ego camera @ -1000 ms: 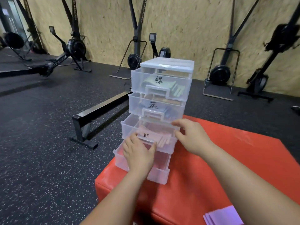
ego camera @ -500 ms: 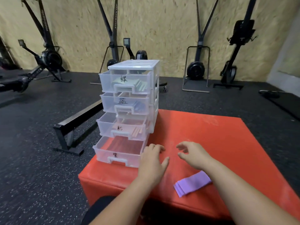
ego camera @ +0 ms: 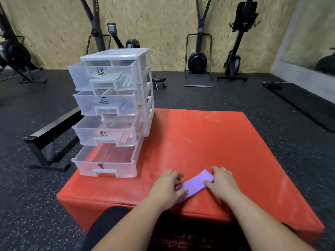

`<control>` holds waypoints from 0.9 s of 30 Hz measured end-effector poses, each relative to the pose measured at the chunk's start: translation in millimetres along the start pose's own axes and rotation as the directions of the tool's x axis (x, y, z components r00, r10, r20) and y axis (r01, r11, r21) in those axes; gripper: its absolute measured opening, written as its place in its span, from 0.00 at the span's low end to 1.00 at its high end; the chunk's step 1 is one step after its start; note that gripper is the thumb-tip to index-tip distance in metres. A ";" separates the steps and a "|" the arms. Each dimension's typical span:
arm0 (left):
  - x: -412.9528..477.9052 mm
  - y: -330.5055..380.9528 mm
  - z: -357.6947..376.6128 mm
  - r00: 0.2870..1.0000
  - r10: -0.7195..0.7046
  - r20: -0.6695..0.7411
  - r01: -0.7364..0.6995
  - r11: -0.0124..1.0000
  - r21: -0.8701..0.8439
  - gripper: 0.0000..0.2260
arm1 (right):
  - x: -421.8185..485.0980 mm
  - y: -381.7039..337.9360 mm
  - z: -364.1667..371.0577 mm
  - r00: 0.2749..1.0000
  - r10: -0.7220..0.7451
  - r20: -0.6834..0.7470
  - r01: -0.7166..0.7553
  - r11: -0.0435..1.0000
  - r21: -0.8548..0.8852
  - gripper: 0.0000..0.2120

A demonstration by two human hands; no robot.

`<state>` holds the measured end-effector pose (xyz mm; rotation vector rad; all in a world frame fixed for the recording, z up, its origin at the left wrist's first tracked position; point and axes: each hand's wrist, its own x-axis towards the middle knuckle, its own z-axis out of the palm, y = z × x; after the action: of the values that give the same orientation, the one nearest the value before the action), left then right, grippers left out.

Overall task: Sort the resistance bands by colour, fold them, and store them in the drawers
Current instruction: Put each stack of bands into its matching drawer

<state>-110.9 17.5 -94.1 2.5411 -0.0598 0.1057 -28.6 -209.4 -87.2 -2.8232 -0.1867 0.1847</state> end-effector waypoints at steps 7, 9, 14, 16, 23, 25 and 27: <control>5.7 2.8 10.9 1.000 0.009 0.003 -0.009 1.000 0.013 0.27 | -4.0 -7.9 3.3 0.999 0.023 -0.043 -0.013 0.975 0.224 0.08; 4.9 3.8 13.9 0.999 0.020 -0.025 -0.021 0.999 -0.033 0.30 | -8.8 -15.0 -1.6 0.996 -0.039 -0.077 0.064 0.935 0.349 0.07; -1.9 15.2 -0.6 0.988 -0.021 -0.155 -0.029 0.950 -0.311 0.16 | -28.5 -40.6 -17.0 0.953 -0.285 -0.099 0.267 0.646 0.715 0.12; -6.4 17.7 -15.2 0.983 -0.040 -0.179 -0.031 0.927 -0.374 0.05 | -32.2 -48.6 -19.2 0.951 -0.302 -0.072 0.230 0.528 0.818 0.12; -26.3 -0.6 -60.2 0.953 -0.158 -0.260 -0.049 0.763 -0.644 0.04 | -40.8 -111.6 -19.0 0.953 -0.295 0.066 0.003 0.226 0.974 0.14; -33.3 -9.9 -74.5 0.918 -0.233 -0.320 -0.060 0.718 -0.694 0.05 | -44.1 -135.4 -15.2 0.933 -0.357 0.049 0.050 0.262 0.964 0.11; -40.8 -23.2 -89.0 0.870 -0.323 -0.373 -0.074 0.662 -0.746 0.04 | -47.3 -161.9 -14.0 0.915 -0.402 -0.016 0.161 0.329 0.931 0.08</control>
<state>-155.5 87.7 -37.4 1.6130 0.2360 0.5418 -90.6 -67.6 -18.9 -1.5594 -0.4620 0.3803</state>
